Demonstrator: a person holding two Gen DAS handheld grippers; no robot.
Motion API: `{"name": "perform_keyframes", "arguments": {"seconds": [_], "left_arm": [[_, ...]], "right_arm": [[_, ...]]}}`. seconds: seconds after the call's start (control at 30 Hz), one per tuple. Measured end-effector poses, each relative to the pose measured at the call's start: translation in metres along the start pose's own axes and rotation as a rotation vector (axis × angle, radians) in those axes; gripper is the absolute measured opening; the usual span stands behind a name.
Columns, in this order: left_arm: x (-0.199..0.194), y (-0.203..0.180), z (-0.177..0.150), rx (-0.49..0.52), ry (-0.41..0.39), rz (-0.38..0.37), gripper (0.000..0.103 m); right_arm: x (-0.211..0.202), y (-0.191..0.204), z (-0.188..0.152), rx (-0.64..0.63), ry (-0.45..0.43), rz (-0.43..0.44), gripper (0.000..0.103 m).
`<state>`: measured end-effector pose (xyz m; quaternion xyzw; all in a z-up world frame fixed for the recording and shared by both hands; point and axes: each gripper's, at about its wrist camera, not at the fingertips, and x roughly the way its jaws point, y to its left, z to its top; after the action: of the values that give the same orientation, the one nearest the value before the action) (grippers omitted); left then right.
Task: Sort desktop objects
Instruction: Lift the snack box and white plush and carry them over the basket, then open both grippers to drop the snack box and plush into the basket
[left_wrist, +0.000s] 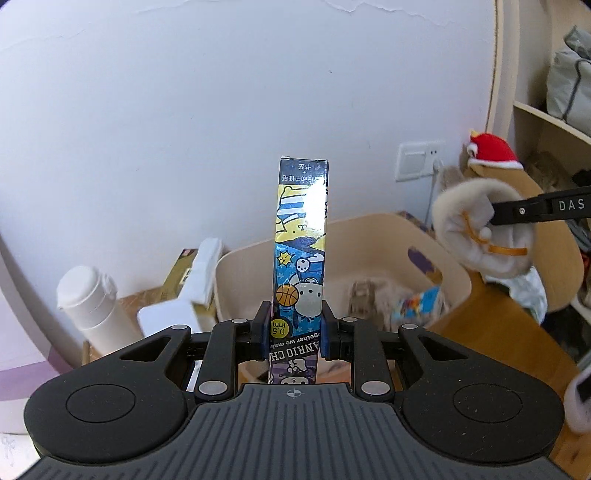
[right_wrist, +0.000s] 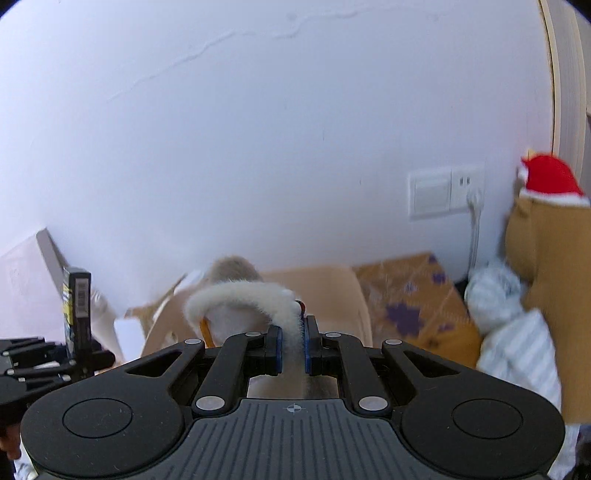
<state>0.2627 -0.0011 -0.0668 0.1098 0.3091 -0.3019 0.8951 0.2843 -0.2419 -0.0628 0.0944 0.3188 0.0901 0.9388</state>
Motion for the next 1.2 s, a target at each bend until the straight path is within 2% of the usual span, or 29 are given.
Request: {"name": "perform_keyframes", "arguments": {"seconds": [0.17,0.23,0.33,0.5,0.67,0.73,0.8,0.87,1.0,1.07,1.2], "left_arm": [[0.031,-0.021,0.019,-0.018,0.056,0.037,0.024],[0.046,-0.027,0.024,-0.026,0.089,0.065,0.024],[0.065,-0.033,0.028,-0.070,0.133,0.064,0.024],[0.091,-0.040,0.021,-0.112,0.216,0.071,0.024],[0.103,-0.035,0.009,-0.206,0.290,0.062,0.024],[0.107,-0.034,0.009,-0.222,0.300,0.067,0.023],[0.109,-0.030,0.007,-0.228,0.304,0.071,0.025],[0.109,-0.025,0.007,-0.240,0.311,0.078,0.041],[0.104,-0.022,0.008,-0.246,0.293,0.085,0.054],[0.100,-0.021,0.008,-0.228,0.286,0.084,0.065],[0.090,-0.016,0.009,-0.243,0.292,0.072,0.065]], "right_arm": [[0.022,-0.002,0.010,0.012,-0.002,-0.026,0.011],[0.034,-0.002,0.009,0.017,0.018,-0.042,0.011],[0.052,-0.006,0.004,0.037,0.061,-0.056,0.011],[0.080,-0.023,-0.006,0.146,0.141,-0.040,0.011],[0.097,-0.029,-0.013,0.170,0.200,-0.022,0.012],[0.100,-0.029,-0.014,0.165,0.205,-0.016,0.017],[0.100,-0.027,-0.015,0.157,0.195,-0.031,0.027],[0.098,-0.024,-0.015,0.158,0.180,-0.020,0.047],[0.097,-0.020,-0.014,0.157,0.182,0.006,0.055],[0.093,-0.016,-0.014,0.147,0.171,0.013,0.062],[0.082,-0.009,-0.014,0.140,0.148,0.022,0.078]]}}
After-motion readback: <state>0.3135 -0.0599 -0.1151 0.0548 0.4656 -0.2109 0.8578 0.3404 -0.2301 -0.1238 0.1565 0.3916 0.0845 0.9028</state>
